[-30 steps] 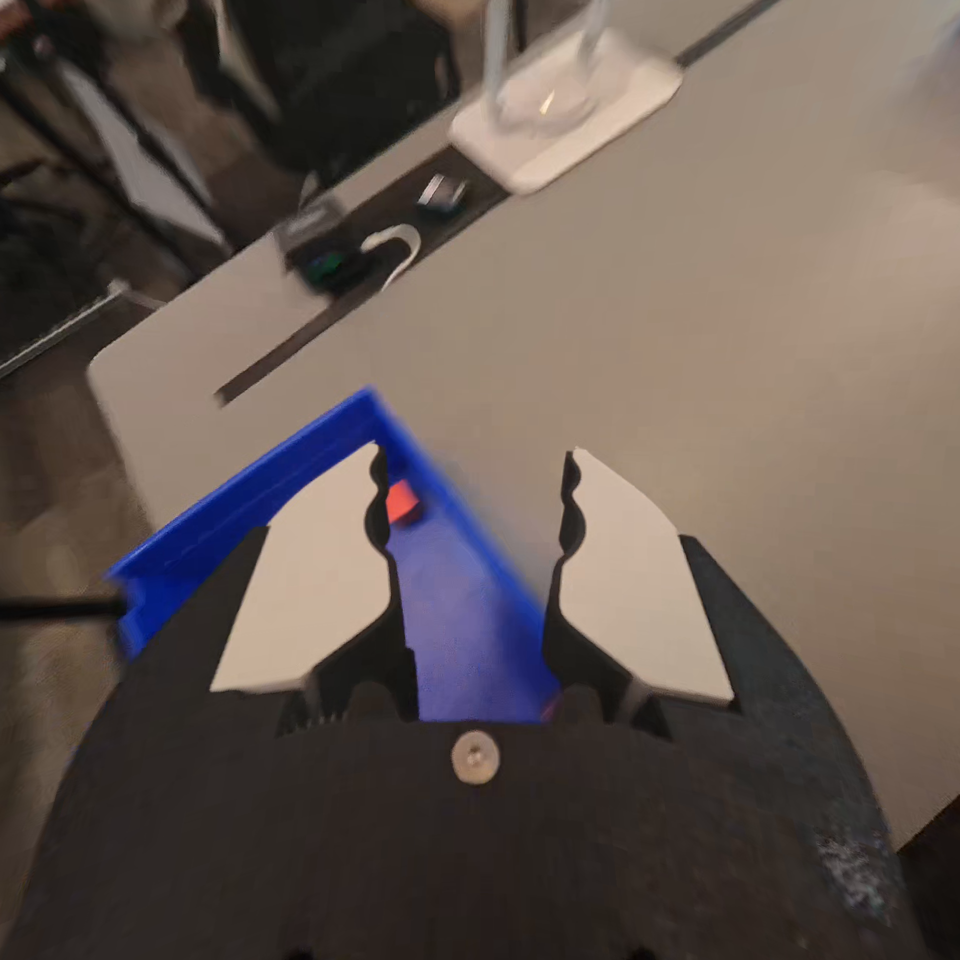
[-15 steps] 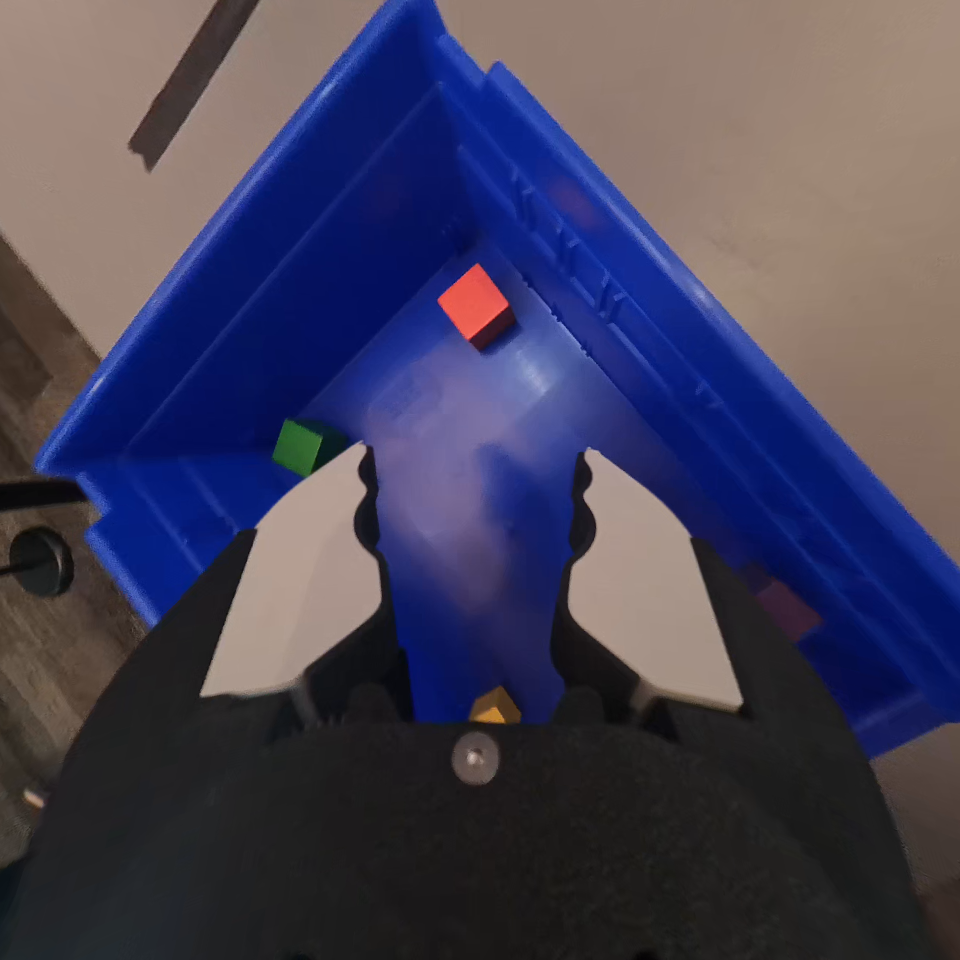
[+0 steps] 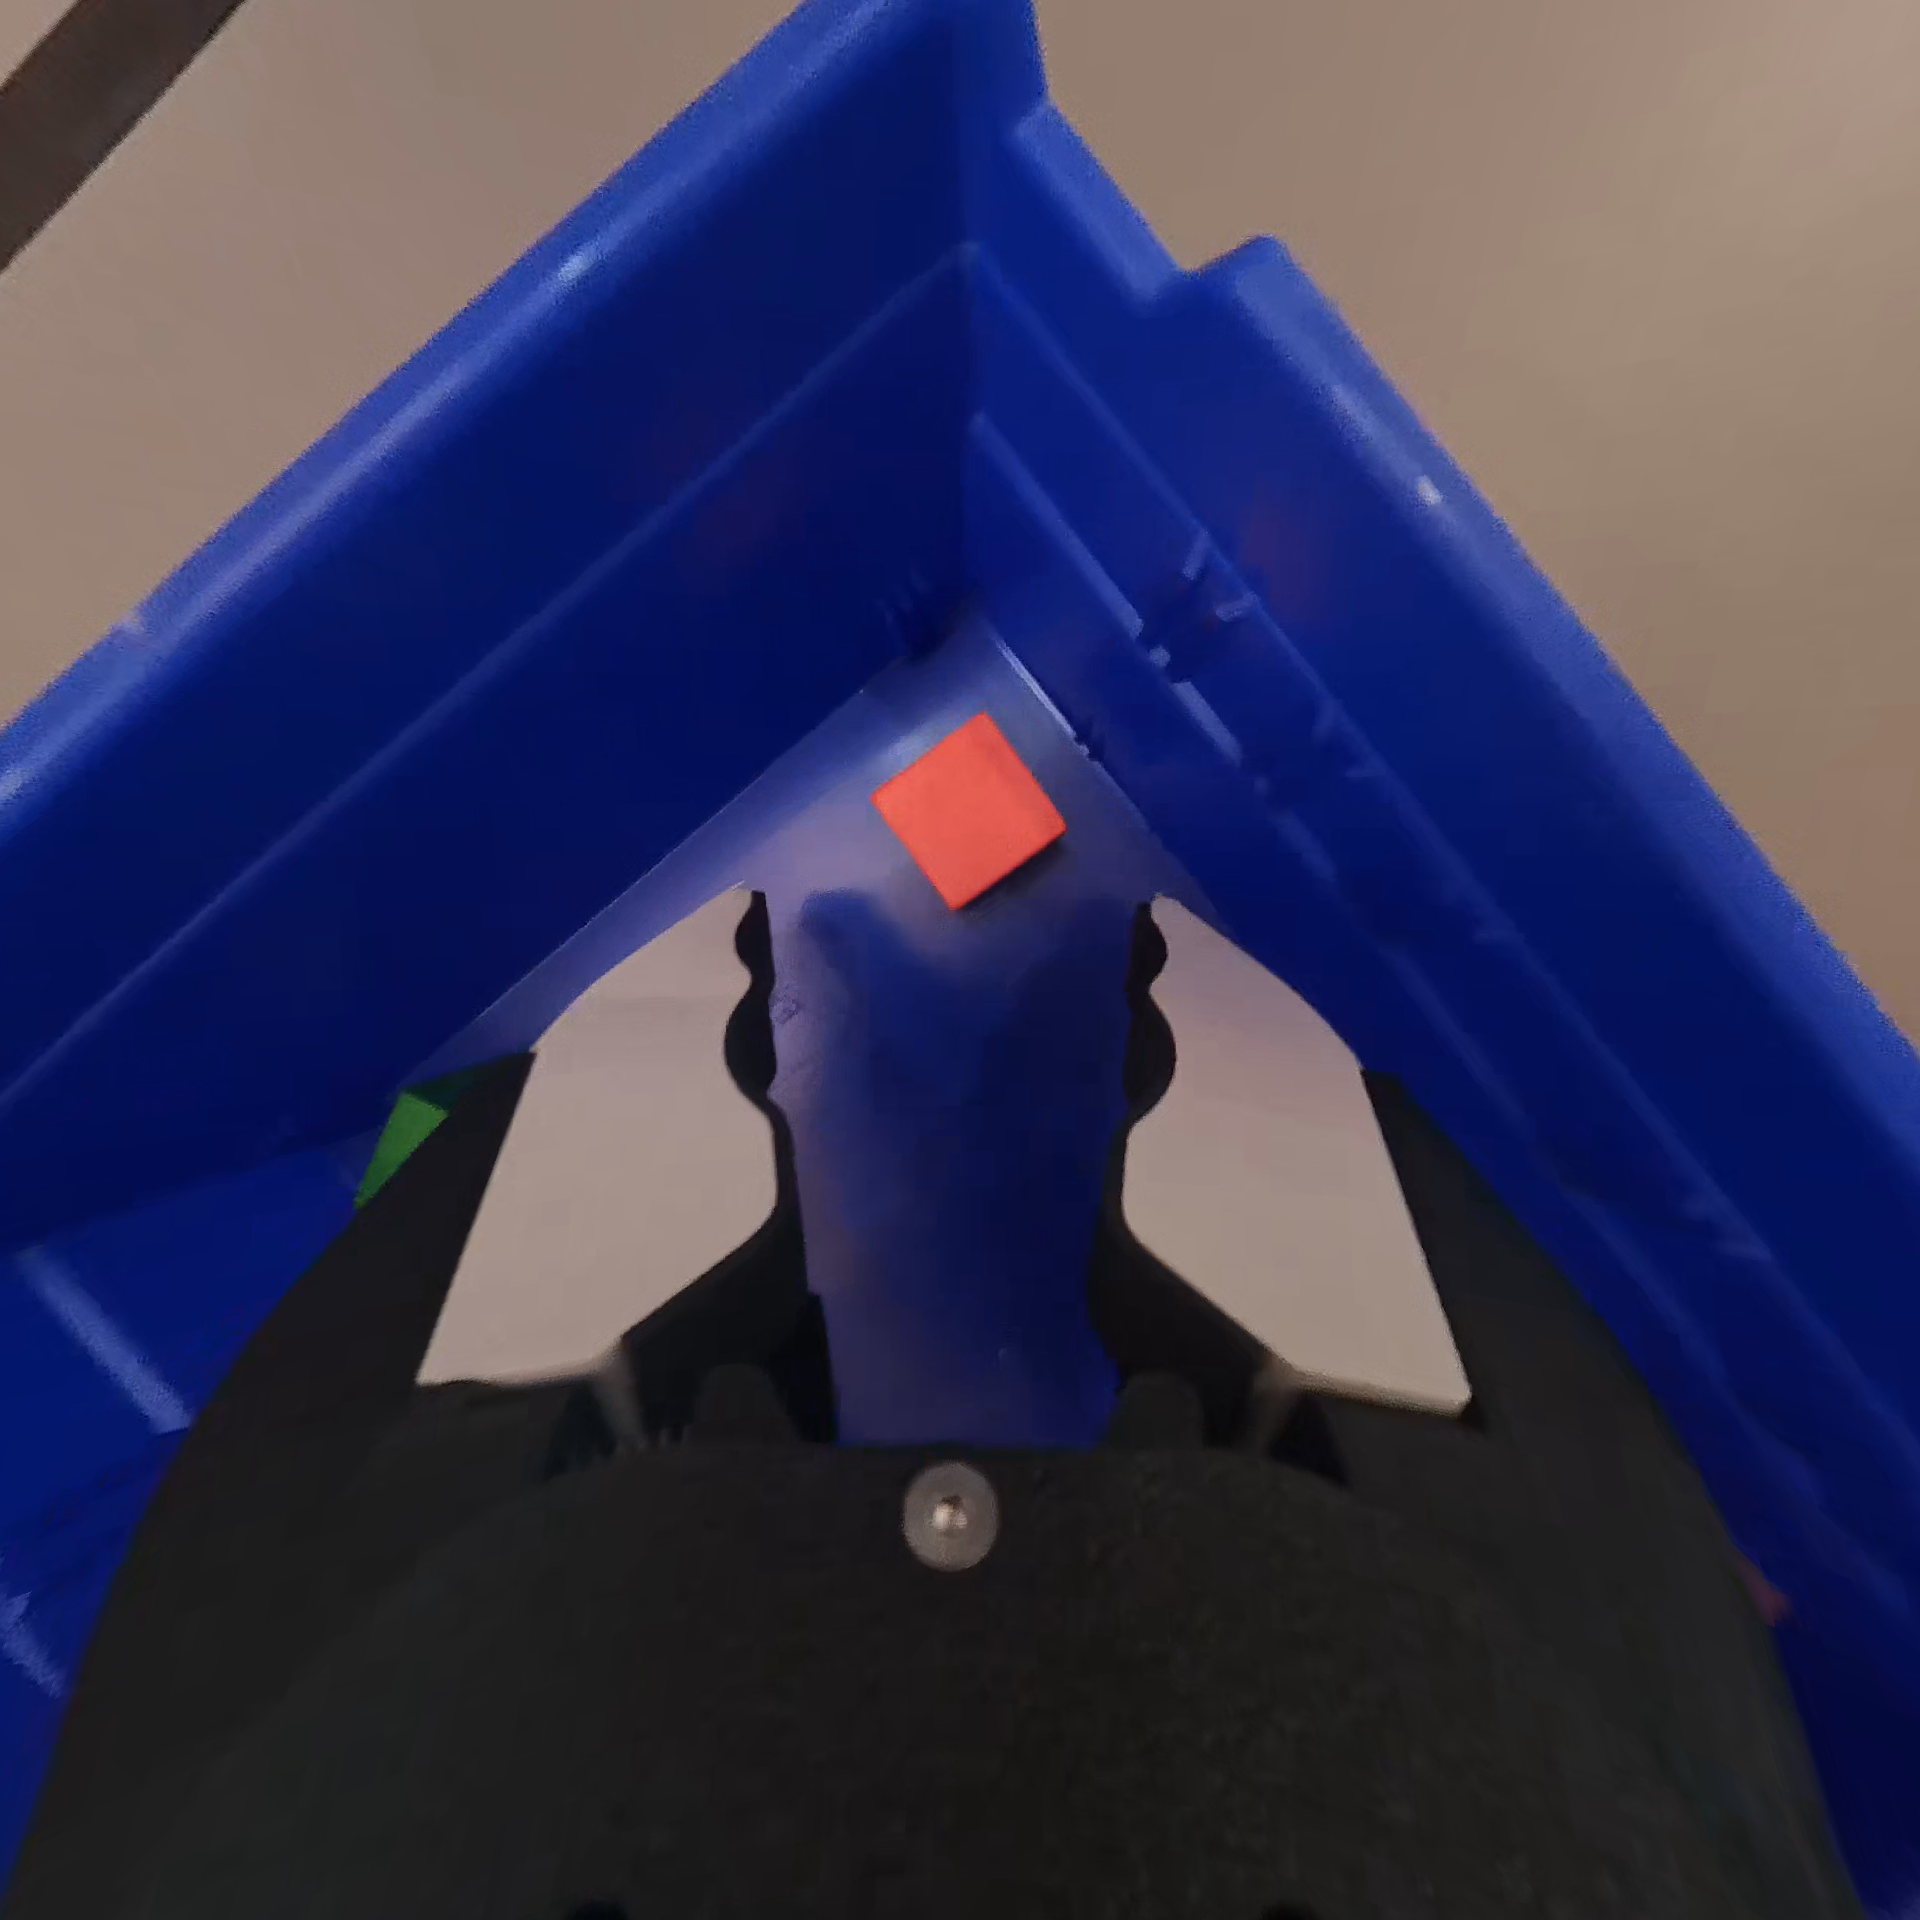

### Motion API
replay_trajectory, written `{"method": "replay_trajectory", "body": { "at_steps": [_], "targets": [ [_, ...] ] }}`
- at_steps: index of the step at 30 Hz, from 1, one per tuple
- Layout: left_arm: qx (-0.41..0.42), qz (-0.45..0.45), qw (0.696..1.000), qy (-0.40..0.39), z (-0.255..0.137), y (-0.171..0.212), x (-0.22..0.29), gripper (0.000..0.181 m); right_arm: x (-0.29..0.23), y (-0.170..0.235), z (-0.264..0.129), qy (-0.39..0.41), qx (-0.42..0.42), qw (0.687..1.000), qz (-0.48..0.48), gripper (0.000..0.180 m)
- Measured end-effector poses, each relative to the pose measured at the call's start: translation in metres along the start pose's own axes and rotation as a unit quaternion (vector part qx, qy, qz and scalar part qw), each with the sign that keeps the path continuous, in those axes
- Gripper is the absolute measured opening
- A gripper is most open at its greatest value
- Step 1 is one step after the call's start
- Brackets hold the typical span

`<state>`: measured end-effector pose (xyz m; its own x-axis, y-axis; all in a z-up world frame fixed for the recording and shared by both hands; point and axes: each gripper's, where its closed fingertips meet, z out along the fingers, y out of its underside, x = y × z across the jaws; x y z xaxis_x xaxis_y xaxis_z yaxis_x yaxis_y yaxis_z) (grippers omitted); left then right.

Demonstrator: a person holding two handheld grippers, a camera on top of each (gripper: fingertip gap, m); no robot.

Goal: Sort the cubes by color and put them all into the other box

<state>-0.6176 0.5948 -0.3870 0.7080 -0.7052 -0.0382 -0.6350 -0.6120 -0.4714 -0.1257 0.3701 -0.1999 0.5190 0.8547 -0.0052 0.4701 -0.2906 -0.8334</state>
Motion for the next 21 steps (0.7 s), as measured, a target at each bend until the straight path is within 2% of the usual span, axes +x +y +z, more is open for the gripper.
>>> {"method": "replay_trajectory", "body": {
  "at_steps": [4, 7, 8, 12, 14, 17, 21],
  "targets": [
    [0.013, -0.034, 0.999, 0.021, 0.015, -0.006, 0.002, 0.066, -0.004, -0.001, 0.005, -0.003, -0.011, 1.0, -0.008, 0.068],
    [0.003, -0.036, 0.999, 0.025, 0.026, -0.007, 0.003, 0.053, -0.005, -0.001, 0.007, -0.004, -0.01, 1.0, -0.01, 0.069],
    [0.009, -0.03, 0.999, 0.024, 0.027, -0.01, 0.003, 0.04, -0.006, -0.002, 0.006, -0.004, -0.007, 1.0, -0.01, 0.068],
    [0.017, -0.029, 0.999, 0.011, 0.02, -0.009, -0.003, 0.039, -0.006, 0.001, 0.001, -0.001, 0.009, 1.0, -0.008, 0.066],
    [0.043, -0.032, 0.998, -0.014, 0.002, -0.012, -0.011, 0.04, -0.003, 0.006, -0.005, 0.003, 0.019, 1.0, -0.004, 0.066],
    [0.109, -0.023, 0.992, -0.06, -0.045, -0.031, -0.015, 0.039, 0.001, 0.016, -0.015, 0.005, 0.041, 0.999, 0.012, 0.064],
    [0.165, 0.024, 0.983, -0.077, -0.1, -0.084, 0.024, 0.039, 0.01, 0.034, -0.031, 0.007, 0.073, 0.997, 0.036, 0.062]
  ]
}}
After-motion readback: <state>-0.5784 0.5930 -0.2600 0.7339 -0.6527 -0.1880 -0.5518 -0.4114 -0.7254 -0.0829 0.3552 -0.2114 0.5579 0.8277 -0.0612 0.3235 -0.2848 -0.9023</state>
